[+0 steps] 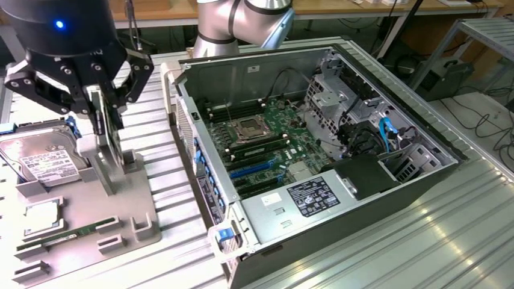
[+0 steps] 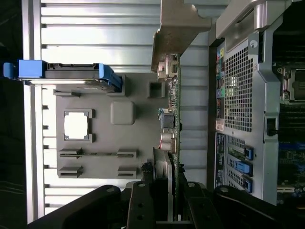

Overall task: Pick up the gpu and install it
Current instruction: 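Pick up the gpu and move the gpu toward the slot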

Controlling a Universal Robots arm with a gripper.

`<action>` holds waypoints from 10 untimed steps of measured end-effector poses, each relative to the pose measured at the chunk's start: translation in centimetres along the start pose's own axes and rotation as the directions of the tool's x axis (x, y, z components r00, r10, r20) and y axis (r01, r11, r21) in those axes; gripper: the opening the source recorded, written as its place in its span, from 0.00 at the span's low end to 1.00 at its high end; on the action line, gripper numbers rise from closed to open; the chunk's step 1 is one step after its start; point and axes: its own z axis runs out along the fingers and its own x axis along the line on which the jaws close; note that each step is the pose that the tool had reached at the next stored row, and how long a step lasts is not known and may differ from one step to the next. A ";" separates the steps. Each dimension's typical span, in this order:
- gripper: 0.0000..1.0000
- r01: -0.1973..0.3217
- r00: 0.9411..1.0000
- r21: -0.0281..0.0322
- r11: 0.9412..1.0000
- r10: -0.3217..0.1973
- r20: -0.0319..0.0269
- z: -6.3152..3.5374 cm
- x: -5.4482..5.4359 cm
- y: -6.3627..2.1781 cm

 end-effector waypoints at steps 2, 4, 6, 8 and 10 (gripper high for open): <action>0.28 0.000 1.000 0.000 1.000 0.000 0.000 -0.65 0.0 0.02; 0.28 0.000 1.000 0.000 1.000 0.000 0.000 -1.28 0.0 0.04; 0.28 0.000 1.000 0.000 1.000 0.000 0.000 -1.92 0.0 0.06; 0.28 0.000 1.000 0.000 1.000 0.000 0.000 -2.72 -0.1 0.09; 0.28 0.000 1.000 0.000 1.000 0.000 0.000 -3.32 -0.1 0.10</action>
